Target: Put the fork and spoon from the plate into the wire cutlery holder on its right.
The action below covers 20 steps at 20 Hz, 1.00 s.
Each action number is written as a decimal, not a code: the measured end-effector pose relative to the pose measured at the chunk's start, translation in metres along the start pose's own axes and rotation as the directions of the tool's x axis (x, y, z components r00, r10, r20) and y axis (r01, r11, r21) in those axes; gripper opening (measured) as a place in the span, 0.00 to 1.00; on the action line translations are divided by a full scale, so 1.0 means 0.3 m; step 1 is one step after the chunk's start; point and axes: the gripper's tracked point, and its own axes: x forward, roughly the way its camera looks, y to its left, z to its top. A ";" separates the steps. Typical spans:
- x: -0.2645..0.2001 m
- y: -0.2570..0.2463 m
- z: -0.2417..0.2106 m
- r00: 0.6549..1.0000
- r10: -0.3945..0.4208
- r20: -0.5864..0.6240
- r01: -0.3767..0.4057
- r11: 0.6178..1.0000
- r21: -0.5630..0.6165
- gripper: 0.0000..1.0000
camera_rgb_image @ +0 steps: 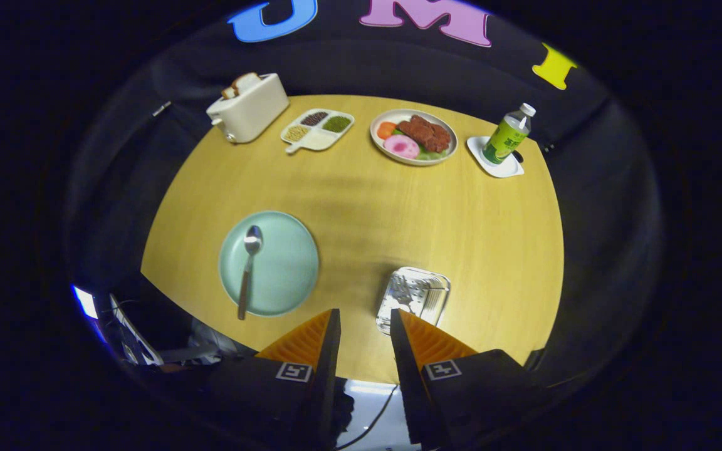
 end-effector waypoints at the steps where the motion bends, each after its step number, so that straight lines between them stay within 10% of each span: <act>1: 0.011 0.065 0.007 0.999 0.021 0.030 -0.020 1.000 -0.012 0.50; 9: 0.288 0.490 -0.088 0.992 0.114 0.056 -0.107 0.989 -0.101 0.50; 20: 0.586 0.537 -0.202 0.999 0.011 -0.042 -0.014 0.997 -0.072 0.50</act>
